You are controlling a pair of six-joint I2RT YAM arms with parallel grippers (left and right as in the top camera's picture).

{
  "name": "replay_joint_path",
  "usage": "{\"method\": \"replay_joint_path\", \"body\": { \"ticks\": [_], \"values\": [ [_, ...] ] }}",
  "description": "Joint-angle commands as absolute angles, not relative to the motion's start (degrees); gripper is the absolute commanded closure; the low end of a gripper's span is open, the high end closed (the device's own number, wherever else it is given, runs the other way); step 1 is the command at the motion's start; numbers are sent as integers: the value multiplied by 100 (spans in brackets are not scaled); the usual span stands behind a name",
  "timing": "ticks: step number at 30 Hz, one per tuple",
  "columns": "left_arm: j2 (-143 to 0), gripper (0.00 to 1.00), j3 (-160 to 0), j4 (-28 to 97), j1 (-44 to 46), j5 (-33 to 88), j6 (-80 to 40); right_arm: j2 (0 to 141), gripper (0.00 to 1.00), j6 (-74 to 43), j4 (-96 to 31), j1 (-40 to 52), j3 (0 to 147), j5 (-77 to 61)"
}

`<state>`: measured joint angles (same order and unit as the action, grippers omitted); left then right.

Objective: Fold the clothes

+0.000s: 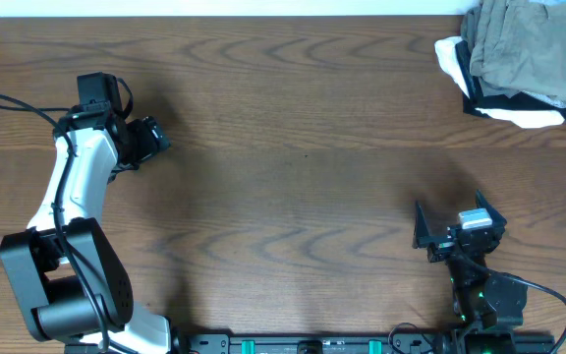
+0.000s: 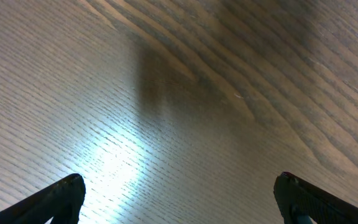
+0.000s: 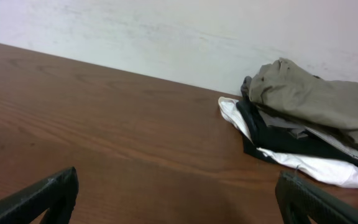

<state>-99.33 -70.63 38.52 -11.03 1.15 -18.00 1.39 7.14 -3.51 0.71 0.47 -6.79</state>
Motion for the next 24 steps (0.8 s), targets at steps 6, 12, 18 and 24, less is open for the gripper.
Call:
{"method": "replay_joint_path", "body": {
  "ticks": [6, 12, 18, 24],
  "values": [
    [-9900, 2, -7072, 3854, -1081, 89, -1769, 152, 1, 799, -379, 148, 34, -611],
    [-9900, 2, -7072, 3854, -1081, 89, -1769, 152, 1, 799, -379, 148, 34, -609],
    [-9900, 2, -7072, 3852, -1081, 89, -1769, 152, 1, 799, -379, 148, 34, -611],
    [-9900, 2, -7072, 3997, -1081, 86, -1769, 152, 1, 799, -379, 148, 34, -611]
  ]
}}
